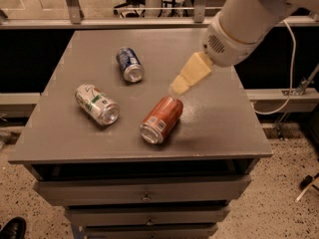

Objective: Place coke can upright

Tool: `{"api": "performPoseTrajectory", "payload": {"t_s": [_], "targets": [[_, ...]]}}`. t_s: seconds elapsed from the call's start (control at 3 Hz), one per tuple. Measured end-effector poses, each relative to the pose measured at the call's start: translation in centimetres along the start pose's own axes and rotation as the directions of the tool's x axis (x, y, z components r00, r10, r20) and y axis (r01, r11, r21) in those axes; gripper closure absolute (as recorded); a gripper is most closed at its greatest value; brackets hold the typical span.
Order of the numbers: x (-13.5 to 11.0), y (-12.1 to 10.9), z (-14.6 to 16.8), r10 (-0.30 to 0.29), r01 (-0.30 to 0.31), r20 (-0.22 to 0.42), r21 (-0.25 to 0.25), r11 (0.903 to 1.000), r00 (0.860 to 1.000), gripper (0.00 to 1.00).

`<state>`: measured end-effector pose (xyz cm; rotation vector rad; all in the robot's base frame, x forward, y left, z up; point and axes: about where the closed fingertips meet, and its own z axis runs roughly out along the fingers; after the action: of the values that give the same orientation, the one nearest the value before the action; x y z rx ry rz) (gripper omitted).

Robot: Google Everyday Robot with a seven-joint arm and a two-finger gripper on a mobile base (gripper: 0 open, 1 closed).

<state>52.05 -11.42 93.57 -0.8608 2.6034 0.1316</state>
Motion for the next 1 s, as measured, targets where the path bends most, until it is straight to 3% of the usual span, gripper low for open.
{"api": "performPoseTrajectory", "payload": {"t_s": [0.33,0.67,1.0], "targets": [[-1.6,3.2,0.6,0.091,-0.091,-0.008,-0.049,0.9946,0.996,0.00],[-2.5,5.2,1.9,0.187,-0.189,-0.047,-0.042,0.9810,0.981,0.00],[-2.2,6.3,4.3,0.344,-0.343,-0.092,0.031,0.9390,0.934,0.00]]}}
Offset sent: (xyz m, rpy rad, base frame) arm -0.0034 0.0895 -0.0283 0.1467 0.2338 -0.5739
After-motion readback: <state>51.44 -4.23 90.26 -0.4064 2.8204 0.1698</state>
